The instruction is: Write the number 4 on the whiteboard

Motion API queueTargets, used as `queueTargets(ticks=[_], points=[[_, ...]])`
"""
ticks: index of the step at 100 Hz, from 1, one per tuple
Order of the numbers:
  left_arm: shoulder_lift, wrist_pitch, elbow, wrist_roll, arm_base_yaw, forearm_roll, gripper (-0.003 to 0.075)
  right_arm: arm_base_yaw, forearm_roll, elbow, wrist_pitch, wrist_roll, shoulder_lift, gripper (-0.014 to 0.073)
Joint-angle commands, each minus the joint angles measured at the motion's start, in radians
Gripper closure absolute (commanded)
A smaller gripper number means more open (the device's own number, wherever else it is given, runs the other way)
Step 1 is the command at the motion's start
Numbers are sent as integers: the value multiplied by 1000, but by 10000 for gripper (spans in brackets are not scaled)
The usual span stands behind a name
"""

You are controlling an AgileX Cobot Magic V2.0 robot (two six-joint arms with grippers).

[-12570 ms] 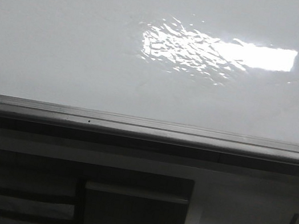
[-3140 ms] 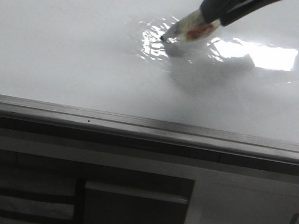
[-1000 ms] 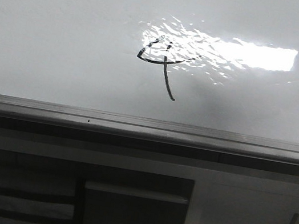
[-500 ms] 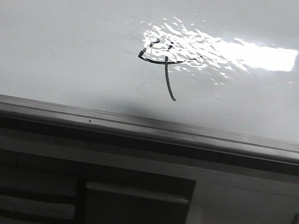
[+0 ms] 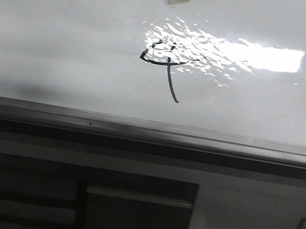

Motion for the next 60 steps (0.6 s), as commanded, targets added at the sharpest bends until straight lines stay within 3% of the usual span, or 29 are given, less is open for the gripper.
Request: queueTargets(ticks=[1, 60], points=[[27, -51, -62, 11, -27, -9, 355, 0, 1, -26, -68, -11, -15, 658], [74, -66, -96, 18, -32, 11, 356, 0, 1, -26, -67, -11, -15, 658]])
